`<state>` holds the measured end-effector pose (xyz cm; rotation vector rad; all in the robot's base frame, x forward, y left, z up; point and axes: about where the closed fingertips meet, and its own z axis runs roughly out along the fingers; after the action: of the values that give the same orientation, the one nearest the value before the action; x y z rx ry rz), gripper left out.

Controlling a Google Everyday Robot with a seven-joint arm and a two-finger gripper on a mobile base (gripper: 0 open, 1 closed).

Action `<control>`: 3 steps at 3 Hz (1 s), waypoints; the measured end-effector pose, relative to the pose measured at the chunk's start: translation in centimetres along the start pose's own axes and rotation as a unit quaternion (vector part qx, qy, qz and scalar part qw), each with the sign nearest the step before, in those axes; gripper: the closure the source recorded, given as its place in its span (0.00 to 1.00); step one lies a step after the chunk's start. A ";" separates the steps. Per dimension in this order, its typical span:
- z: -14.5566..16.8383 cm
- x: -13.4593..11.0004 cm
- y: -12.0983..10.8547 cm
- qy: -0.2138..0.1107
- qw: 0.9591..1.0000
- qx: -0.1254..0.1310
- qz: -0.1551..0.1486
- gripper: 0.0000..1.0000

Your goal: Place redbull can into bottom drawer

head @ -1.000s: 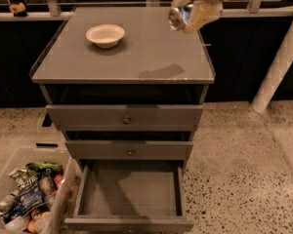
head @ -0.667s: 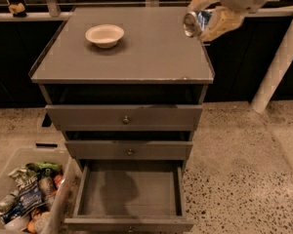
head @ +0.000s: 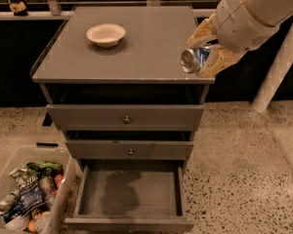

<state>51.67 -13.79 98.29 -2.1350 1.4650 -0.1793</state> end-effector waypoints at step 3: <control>2.4 1.4 8.9 -0.021 0.999 -0.015 0.032 1.00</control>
Offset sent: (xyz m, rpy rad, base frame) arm -0.0569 -0.0358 -0.0932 0.0447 0.1343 -0.0230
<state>45.88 -16.57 91.56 -2.0997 1.5179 -0.0877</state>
